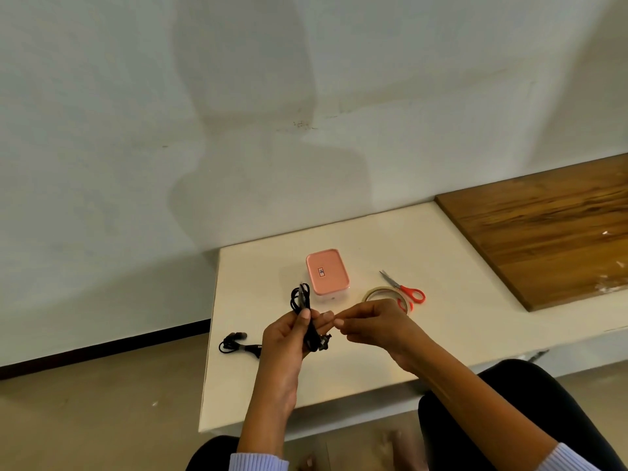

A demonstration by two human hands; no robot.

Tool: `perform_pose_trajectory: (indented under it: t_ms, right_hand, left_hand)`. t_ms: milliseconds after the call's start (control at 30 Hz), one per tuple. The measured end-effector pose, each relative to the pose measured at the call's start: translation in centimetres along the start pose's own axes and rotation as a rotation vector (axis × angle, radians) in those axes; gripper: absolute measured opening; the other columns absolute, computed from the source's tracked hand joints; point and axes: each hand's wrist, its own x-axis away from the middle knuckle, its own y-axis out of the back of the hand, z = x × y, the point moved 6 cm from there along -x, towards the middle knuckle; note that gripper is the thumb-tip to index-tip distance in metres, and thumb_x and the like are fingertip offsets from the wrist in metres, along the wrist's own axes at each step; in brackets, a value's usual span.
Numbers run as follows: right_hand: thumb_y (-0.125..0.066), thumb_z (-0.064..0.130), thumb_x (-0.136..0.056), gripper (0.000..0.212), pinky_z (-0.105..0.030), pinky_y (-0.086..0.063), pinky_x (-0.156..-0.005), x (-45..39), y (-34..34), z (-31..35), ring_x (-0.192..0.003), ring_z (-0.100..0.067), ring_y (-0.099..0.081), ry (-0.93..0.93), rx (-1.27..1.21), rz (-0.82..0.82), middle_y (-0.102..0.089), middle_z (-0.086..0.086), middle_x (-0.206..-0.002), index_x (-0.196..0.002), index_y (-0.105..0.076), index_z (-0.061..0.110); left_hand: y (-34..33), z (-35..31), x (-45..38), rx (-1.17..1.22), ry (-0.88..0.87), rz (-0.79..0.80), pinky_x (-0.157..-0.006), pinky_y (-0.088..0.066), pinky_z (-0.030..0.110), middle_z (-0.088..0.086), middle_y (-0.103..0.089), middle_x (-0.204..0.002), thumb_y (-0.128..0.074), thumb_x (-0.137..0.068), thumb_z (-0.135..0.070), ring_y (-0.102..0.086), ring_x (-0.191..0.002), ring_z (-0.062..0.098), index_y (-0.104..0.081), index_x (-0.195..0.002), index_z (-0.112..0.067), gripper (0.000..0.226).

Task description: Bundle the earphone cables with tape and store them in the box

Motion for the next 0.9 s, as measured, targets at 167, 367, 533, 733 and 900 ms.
perform_pose_trajectory:
  t_ms: [167,367,533,733,900]
  right_hand:
    - [-0.074,0.009,-0.078,0.006,-0.021,-0.057,-0.067,0.4,0.0,0.4,-0.077,-0.015,-0.068,0.107,0.106,-0.139,-0.073,-0.008,-0.081,-0.084,-0.075,0.007]
    - [-0.076,0.014,-0.077,0.009,-0.022,-0.057,-0.065,1.3,-0.3,2.1,-0.073,-0.013,-0.068,0.257,0.113,-0.137,-0.072,-0.002,-0.076,-0.084,-0.075,0.009]
    - [-0.076,0.018,-0.076,0.017,-0.021,-0.055,-0.067,1.7,-1.2,2.3,-0.079,-0.018,-0.069,0.25,0.032,-0.011,-0.073,-0.012,-0.084,-0.087,-0.074,0.004]
    - [-0.074,0.011,-0.078,0.011,-0.018,-0.053,-0.064,1.5,-1.2,2.2,-0.076,-0.015,-0.068,0.248,0.003,-0.042,-0.072,-0.013,-0.084,-0.085,-0.073,0.003]
    - [-0.079,0.013,-0.072,0.015,-0.019,-0.054,-0.063,1.3,-0.6,1.7,-0.074,-0.019,-0.07,0.2,0.06,-0.066,-0.073,-0.013,-0.082,-0.079,-0.074,0.002]
  left_hand:
    - [-0.2,0.6,-0.5,-0.088,-0.023,-0.069,-0.084,-0.054,0.034,0.011,-0.075,-0.092,-0.048,-0.097,-0.018,-0.072,-0.088,0.018,-0.067,-0.091,-0.004,0.025]
    - [0.6,0.3,-0.9,-0.366,-0.199,-0.194,-0.067,-0.055,0.031,0.006,-0.073,-0.077,-0.046,-0.097,-0.015,-0.07,-0.074,0.018,-0.066,-0.079,-0.017,0.027]
    - [-0.7,-0.2,-0.4,-0.465,-0.31,-0.133,-0.052,-0.05,0.026,0.003,-0.064,-0.058,-0.05,-0.095,-0.012,-0.063,-0.052,0.013,-0.064,-0.074,-0.01,0.025]
    - [-1.6,-0.3,-0.1,-0.562,-0.368,-0.099,-0.054,-0.048,0.019,-0.001,-0.062,-0.058,-0.05,-0.095,-0.013,-0.06,-0.052,0.008,-0.059,-0.069,-0.023,0.03]
    - [-2.2,-0.2,0.2,-0.663,-0.398,0.02,-0.056,-0.047,0.011,-0.008,-0.063,-0.062,-0.051,-0.095,-0.012,-0.062,-0.061,0.003,-0.066,-0.088,-0.02,0.018]
